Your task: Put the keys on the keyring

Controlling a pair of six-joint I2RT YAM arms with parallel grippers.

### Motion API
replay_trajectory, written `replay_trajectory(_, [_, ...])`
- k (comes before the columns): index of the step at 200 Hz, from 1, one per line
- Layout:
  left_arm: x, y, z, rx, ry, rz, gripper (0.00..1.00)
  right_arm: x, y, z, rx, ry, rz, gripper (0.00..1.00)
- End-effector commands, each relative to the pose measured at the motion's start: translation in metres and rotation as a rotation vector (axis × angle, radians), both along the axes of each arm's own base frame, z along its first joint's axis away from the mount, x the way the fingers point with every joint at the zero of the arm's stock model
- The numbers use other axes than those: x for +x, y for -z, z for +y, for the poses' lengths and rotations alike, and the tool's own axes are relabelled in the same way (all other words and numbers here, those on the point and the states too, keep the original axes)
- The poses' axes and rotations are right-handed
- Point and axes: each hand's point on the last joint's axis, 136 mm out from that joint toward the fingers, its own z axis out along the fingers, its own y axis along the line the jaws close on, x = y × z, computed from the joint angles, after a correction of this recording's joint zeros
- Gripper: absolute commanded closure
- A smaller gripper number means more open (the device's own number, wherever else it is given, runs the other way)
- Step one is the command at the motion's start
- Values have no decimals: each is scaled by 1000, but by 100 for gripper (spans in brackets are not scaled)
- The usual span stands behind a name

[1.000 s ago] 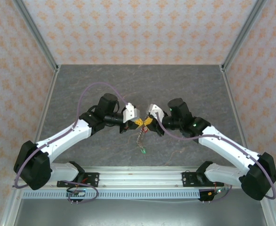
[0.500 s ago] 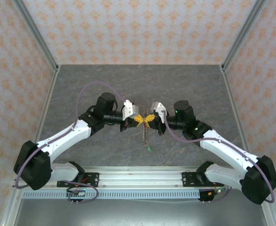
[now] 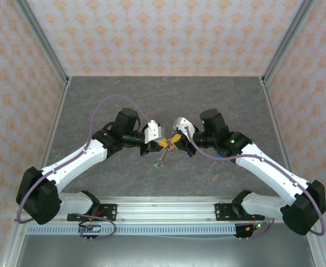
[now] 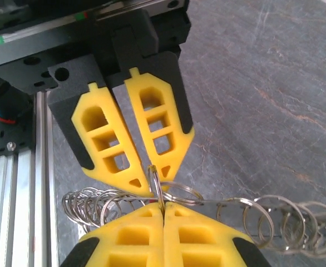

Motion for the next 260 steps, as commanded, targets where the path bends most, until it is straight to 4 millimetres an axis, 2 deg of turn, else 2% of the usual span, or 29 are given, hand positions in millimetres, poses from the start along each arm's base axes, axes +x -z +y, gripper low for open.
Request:
replay_trajectory(1, [0, -11, -6, -14, 22, -21, 87, -6, 7, -6, -117, -28, -12, 100])
replay_trajectory(30, [0, -18, -9, -38, 27, -28, 86, -7, 4, -3, -128, -46, -18, 100])
replay_trajectory(38, [0, -18, -9, -41, 26, -28, 86, -5, 10, -1, -143, -51, -3, 100])
replay_trajectory(137, [-1, -15, -7, -42, 16, -23, 85, -3, 15, 1, -160, -62, -13, 100])
replay_trajectory(174, [8, -5, 1, 8, -61, -28, 84, -3, 18, 4, -104, -42, -14, 100])
replay_trajectory(215, [13, 9, 11, 41, -144, -23, 84, 0, 37, -2, -127, -4, 24, 100])
replay_trajectory(260, [26, 6, 30, 14, -312, -64, 84, 13, 40, 6, -65, 40, 22, 100])
